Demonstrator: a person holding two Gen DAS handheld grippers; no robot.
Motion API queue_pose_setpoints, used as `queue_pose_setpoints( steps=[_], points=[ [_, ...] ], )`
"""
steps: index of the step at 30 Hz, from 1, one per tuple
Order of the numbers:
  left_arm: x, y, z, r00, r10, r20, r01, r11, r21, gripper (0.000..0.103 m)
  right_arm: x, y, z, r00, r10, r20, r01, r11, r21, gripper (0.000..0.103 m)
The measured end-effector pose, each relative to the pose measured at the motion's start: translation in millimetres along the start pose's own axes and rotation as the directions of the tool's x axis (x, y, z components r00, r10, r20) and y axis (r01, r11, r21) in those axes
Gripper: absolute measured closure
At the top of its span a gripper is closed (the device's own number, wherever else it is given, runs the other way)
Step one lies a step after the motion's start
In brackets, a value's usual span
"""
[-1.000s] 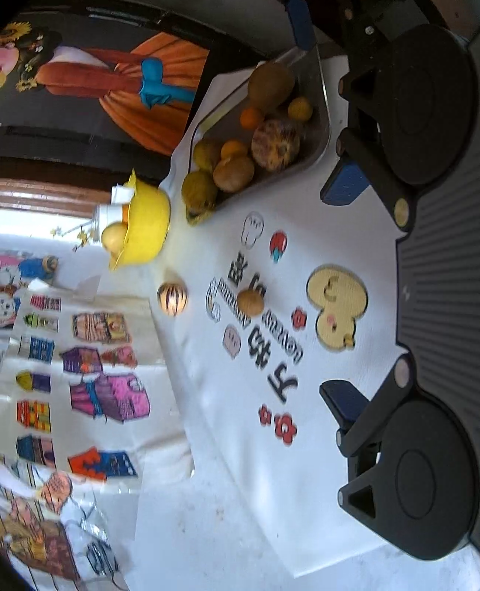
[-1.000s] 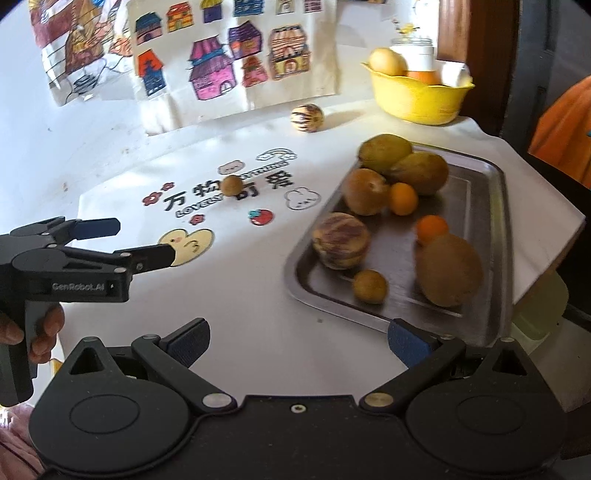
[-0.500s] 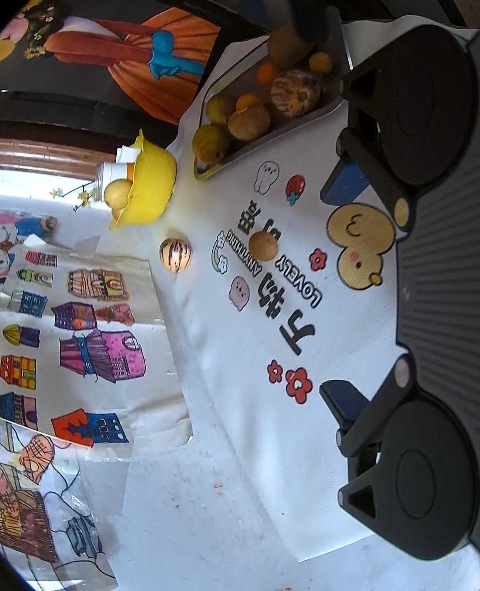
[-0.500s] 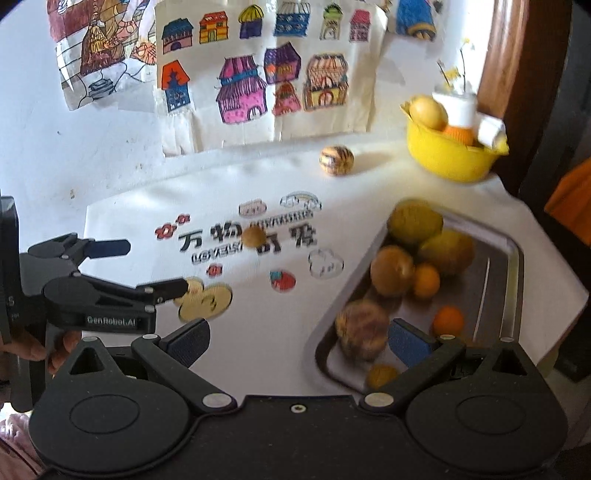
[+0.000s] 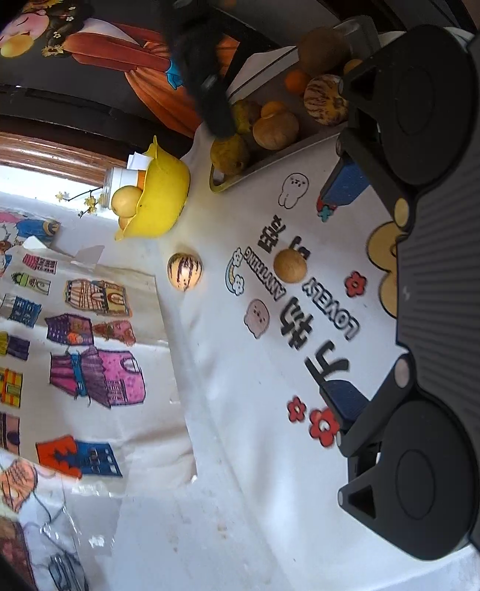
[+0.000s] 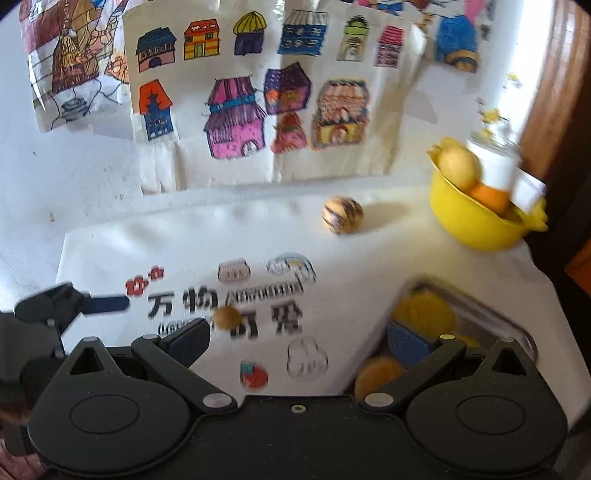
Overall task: Organize fruits
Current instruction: 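Move the right tool to the striped cream melon while the left tool approaches the small brown fruit, then close the right tool on the striped melon while the left tool grips the small brown fruit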
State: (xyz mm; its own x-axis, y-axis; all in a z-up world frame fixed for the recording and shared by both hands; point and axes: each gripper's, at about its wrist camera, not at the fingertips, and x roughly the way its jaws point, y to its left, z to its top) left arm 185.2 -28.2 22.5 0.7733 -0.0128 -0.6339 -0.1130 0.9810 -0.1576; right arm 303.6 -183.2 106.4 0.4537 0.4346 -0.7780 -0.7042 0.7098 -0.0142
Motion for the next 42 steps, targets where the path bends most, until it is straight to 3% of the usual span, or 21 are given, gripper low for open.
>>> queue_pose_setpoints(
  steps=[4, 9, 17, 23, 25, 28, 31, 42],
  points=[
    [11, -4, 5, 1.0, 0.015, 0.017, -0.015, 1.0, -0.021, 0.001, 29, -16, 22, 0.998, 0.064, 0.019, -0.063, 0.996, -0.066, 0.001],
    [28, -13, 12, 1.0, 0.01, -0.008, -0.01, 1.0, -0.011, 0.012, 71, -38, 50, 0.987, 0.158, 0.007, -0.156, 0.983, -0.097, 0.001],
    [52, -26, 19, 0.999, 0.019, -0.043, -0.019, 1.0, 0.012, 0.029, 119, -42, 75, 0.984, 0.176, 0.007, -0.172, 0.97, -0.172, 0.001],
    [61, -24, 22, 0.998, 0.034, -0.053, -0.034, 0.999, 0.008, 0.053, 151, -50, 86, 0.987, 0.159, -0.012, -0.159, 0.968, -0.192, 0.006],
    [63, -23, 24, 0.998, 0.039, -0.051, -0.038, 0.999, 0.008, 0.065, 160, -52, 91, 0.988, 0.151, -0.018, -0.151, 0.968, -0.2, 0.006],
    [66, -24, 26, 0.998, 0.044, -0.05, -0.044, 0.999, 0.017, 0.072, 171, -57, 98, 0.989, 0.147, -0.016, -0.148, 0.97, -0.194, 0.007],
    [69, -26, 27, 0.998, 0.047, -0.044, -0.045, 0.998, 0.033, 0.073, 180, -62, 103, 0.988, 0.152, -0.025, -0.154, 0.971, -0.183, 0.008],
    [83, -30, 37, 0.998, 0.044, -0.046, -0.042, 0.999, 0.032, 0.073, 189, -78, 100, 0.985, 0.167, -0.051, -0.173, 0.972, -0.161, 0.025]
  ],
)
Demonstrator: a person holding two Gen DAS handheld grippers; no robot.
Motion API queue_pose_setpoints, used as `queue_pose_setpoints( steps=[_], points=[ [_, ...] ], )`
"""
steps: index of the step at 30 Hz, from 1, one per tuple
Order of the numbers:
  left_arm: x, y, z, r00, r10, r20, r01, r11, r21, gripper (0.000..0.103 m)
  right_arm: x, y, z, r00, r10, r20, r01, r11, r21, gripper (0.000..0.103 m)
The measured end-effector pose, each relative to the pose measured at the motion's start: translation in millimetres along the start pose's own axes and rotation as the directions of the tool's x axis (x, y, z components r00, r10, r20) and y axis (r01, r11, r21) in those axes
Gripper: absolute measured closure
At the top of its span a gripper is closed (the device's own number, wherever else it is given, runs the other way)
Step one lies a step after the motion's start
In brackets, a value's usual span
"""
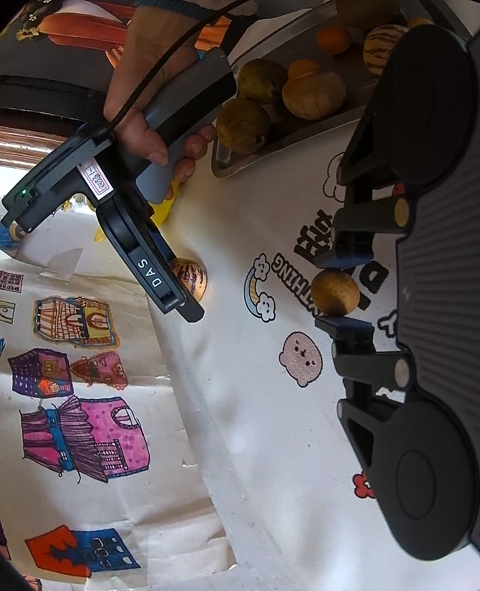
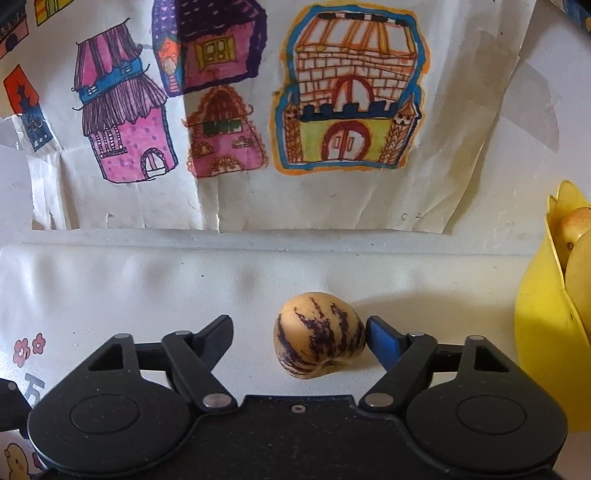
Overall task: Organize fruits
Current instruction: 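Close the right tool on the striped melon while the left tool grips the small brown fruit, then carry the striped melon with the right tool while the left tool carries the brown fruit to the tray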
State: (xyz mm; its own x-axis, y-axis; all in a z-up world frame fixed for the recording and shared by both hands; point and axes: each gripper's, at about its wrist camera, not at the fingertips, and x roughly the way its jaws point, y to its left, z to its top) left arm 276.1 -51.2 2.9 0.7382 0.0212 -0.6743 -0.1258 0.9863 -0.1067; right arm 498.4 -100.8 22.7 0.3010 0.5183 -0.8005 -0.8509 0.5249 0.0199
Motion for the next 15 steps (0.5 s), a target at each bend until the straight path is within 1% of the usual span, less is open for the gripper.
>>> queue_pose_setpoints(
  steps=[4, 9, 11, 15],
  points=[
    [3, 0, 2, 1.0, -0.001, -0.001, 0.001, 1.0, -0.004, 0.073, 7, -11, -2, 1.0, -0.01, -0.019, 0.01, 1.0, -0.005, 0.033],
    [5, 1, 3, 1.0, -0.003, -0.001, 0.003, 1.0, -0.015, 0.073, 21, -10, -4, 0.999, -0.032, -0.023, 0.032, 0.999, -0.008, 0.044],
    [6, 3, 3, 1.0, -0.004, 0.001, 0.004, 1.0, -0.023, 0.073, 23, -11, -5, 0.999, -0.04, -0.018, 0.04, 0.999, -0.011, 0.046],
    [7, 5, 3, 1.0, -0.002, 0.004, 0.002, 0.999, -0.04, 0.073, 24, -9, -10, 0.999, -0.034, -0.014, 0.034, 0.999, -0.007, 0.047]
  ],
)
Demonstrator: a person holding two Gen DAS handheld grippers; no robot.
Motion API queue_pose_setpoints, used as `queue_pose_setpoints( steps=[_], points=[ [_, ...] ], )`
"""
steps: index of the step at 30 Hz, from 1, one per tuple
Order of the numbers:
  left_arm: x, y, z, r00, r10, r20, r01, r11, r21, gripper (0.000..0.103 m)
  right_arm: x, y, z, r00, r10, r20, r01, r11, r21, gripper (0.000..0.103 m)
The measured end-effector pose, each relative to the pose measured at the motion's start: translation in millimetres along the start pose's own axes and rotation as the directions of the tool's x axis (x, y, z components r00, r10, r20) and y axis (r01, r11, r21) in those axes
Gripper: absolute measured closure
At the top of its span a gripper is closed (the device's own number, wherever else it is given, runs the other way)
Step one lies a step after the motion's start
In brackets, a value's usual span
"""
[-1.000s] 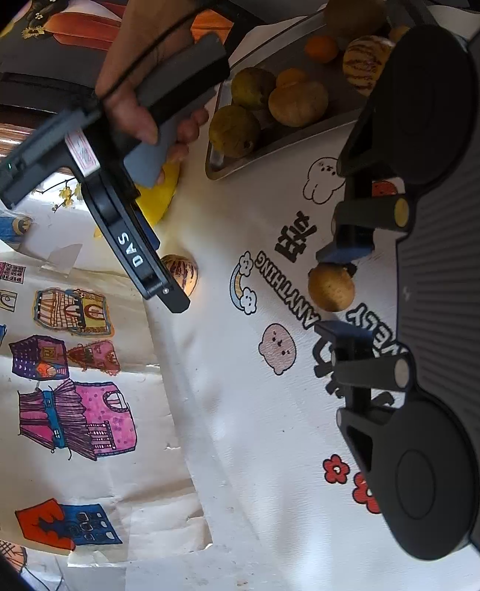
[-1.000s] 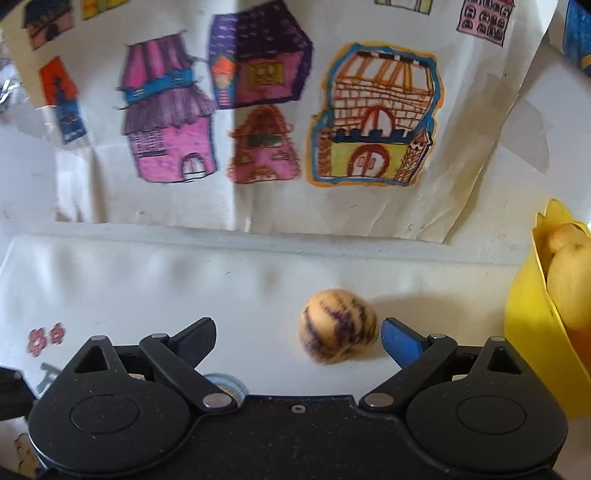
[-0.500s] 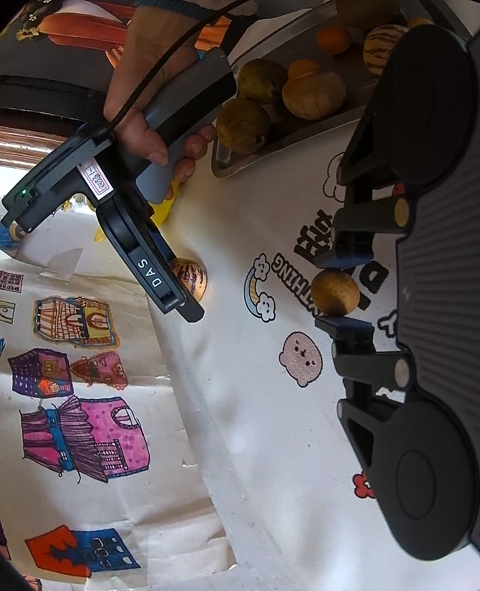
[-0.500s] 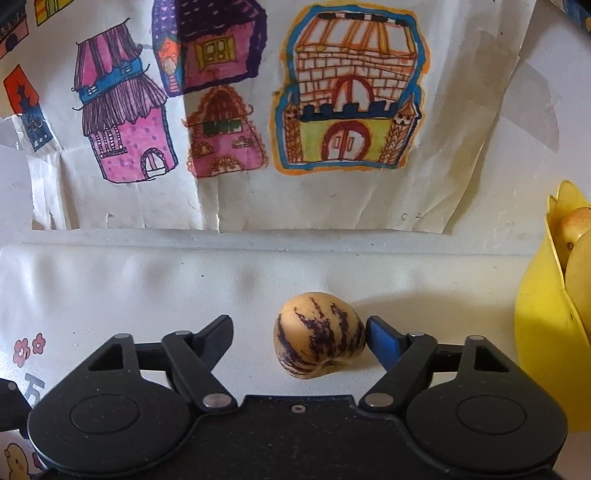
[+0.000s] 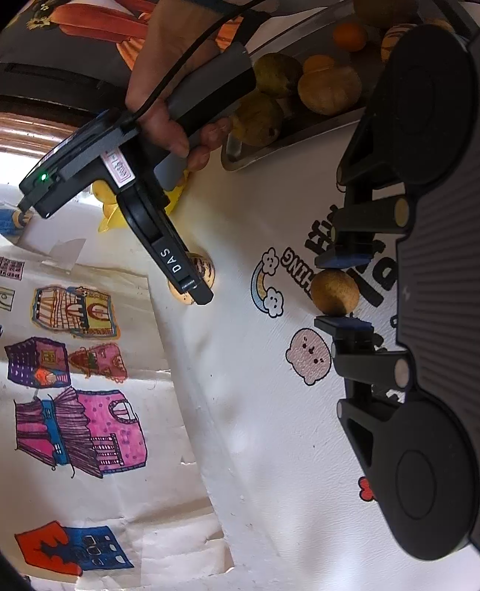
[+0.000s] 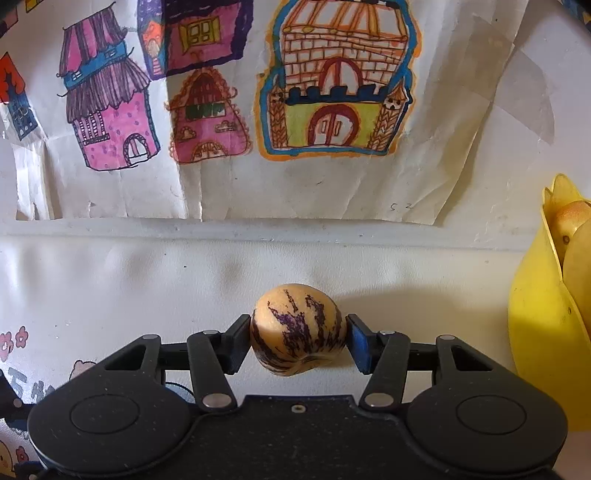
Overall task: Organize fruits
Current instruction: 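Carry the striped melon with the right tool while the left tool carries the brown fruit to the tray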
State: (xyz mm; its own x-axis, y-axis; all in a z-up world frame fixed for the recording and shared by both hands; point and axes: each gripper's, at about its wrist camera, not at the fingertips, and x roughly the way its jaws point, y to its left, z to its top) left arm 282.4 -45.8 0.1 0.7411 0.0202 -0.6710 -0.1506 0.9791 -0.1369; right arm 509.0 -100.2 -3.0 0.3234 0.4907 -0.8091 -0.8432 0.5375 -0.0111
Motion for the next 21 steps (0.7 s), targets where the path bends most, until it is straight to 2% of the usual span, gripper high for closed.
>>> queue_pose_setpoints(
  steps=[9, 13, 16, 21],
  points=[
    [0, 0, 1, 1.0, 0.004, 0.007, -0.004, 1.0, -0.029, 0.073, -4, 8, -5, 1.0, 0.027, -0.013, -0.027, 1.0, -0.016, 0.047],
    [-1, 2, 1, 1.0, 0.006, 0.011, -0.005, 0.999, -0.046, 0.073, -6, 10, -9, 0.997, 0.073, -0.031, -0.073, 0.997, 0.006, 0.047],
    [-3, 4, -1, 1.0, 0.01, 0.012, -0.009, 0.998, -0.059, 0.073, -13, 22, -11, 0.996, 0.076, -0.042, -0.077, 0.997, -0.013, 0.047],
    [-7, 8, -3, 1.0, 0.01, 0.01, -0.009, 0.996, -0.084, 0.074, -24, 31, -13, 0.994, 0.111, -0.023, -0.11, 0.993, 0.039, 0.048]
  ],
)
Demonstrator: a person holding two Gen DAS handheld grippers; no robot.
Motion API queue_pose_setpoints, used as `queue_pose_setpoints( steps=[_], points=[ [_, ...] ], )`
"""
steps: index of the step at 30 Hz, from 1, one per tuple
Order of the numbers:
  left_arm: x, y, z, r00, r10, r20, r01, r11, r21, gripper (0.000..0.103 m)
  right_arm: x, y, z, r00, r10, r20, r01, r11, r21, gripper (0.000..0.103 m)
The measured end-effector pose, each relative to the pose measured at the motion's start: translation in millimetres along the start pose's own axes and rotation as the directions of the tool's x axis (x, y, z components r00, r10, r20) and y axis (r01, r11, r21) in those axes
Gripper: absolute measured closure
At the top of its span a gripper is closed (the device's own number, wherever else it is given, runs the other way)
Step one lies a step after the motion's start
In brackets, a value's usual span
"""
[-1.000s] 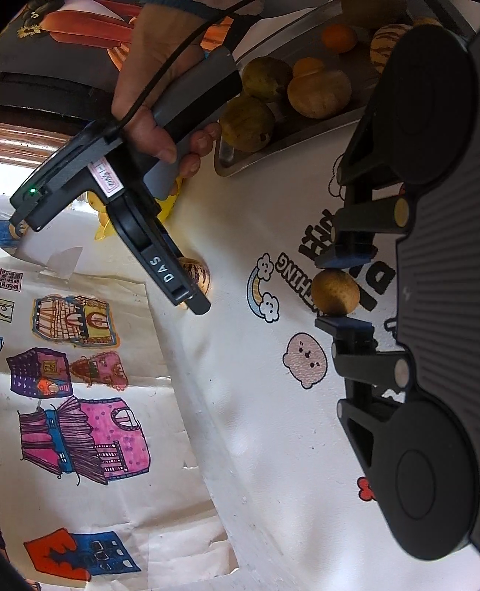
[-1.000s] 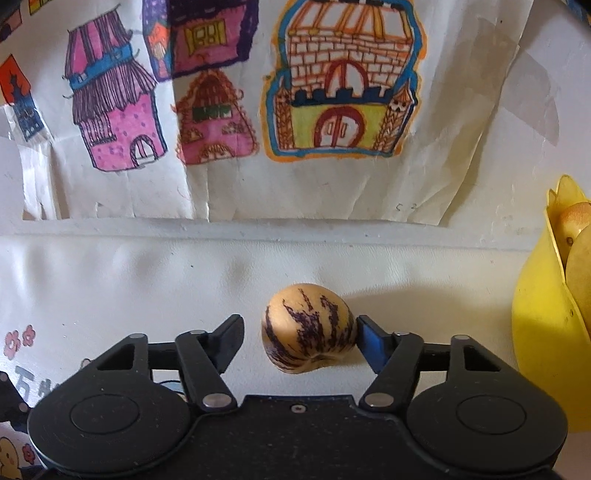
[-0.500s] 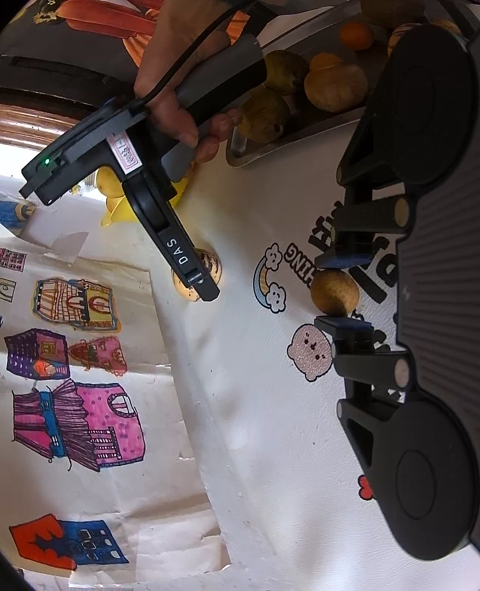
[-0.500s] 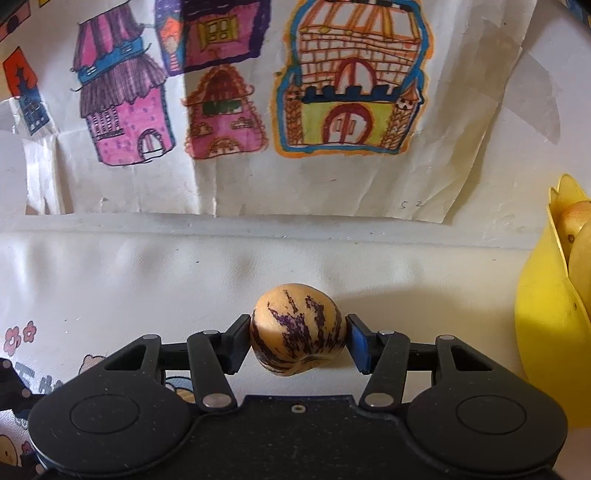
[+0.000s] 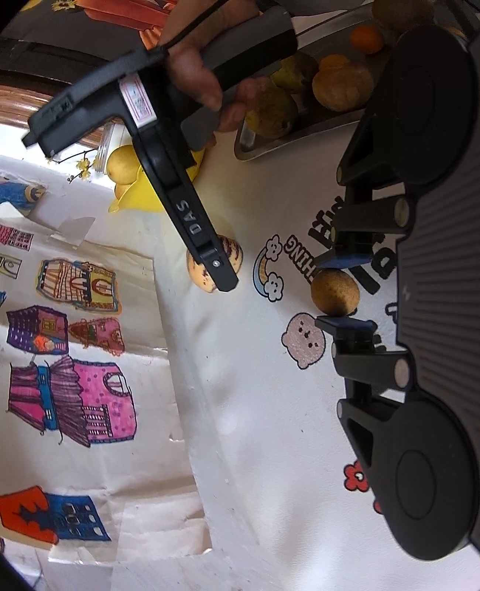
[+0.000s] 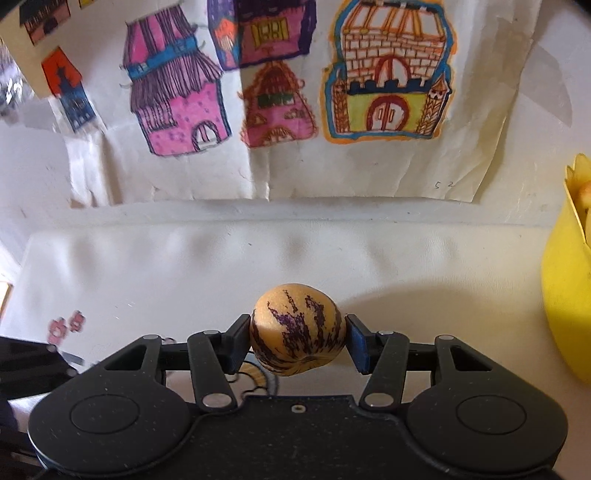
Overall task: Organize fruits
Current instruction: 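Carry the striped melon with the right tool while the left tool carries the brown fruit to the tray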
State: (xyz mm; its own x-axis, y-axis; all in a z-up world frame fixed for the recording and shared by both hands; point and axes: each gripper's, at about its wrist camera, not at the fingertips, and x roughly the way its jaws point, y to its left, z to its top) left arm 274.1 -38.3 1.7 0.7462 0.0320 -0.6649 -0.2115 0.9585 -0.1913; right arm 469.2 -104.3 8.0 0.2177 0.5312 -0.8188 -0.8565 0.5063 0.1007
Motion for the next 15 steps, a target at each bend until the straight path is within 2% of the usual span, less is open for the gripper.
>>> queue_pose_setpoints(
  steps=[10, 15],
  points=[
    [-18, 6, -1, 0.999, 0.004, 0.045, -0.003, 1.0, -0.024, 0.074, -46, 22, -5, 0.997, 0.056, 0.062, -0.062, 0.992, 0.11, 0.048],
    [-30, -2, 1, 0.997, -0.016, 0.073, 0.017, 1.0, -0.008, 0.074, -83, 22, -20, 0.993, 0.043, 0.106, -0.059, 0.987, 0.147, 0.048]
  ],
)
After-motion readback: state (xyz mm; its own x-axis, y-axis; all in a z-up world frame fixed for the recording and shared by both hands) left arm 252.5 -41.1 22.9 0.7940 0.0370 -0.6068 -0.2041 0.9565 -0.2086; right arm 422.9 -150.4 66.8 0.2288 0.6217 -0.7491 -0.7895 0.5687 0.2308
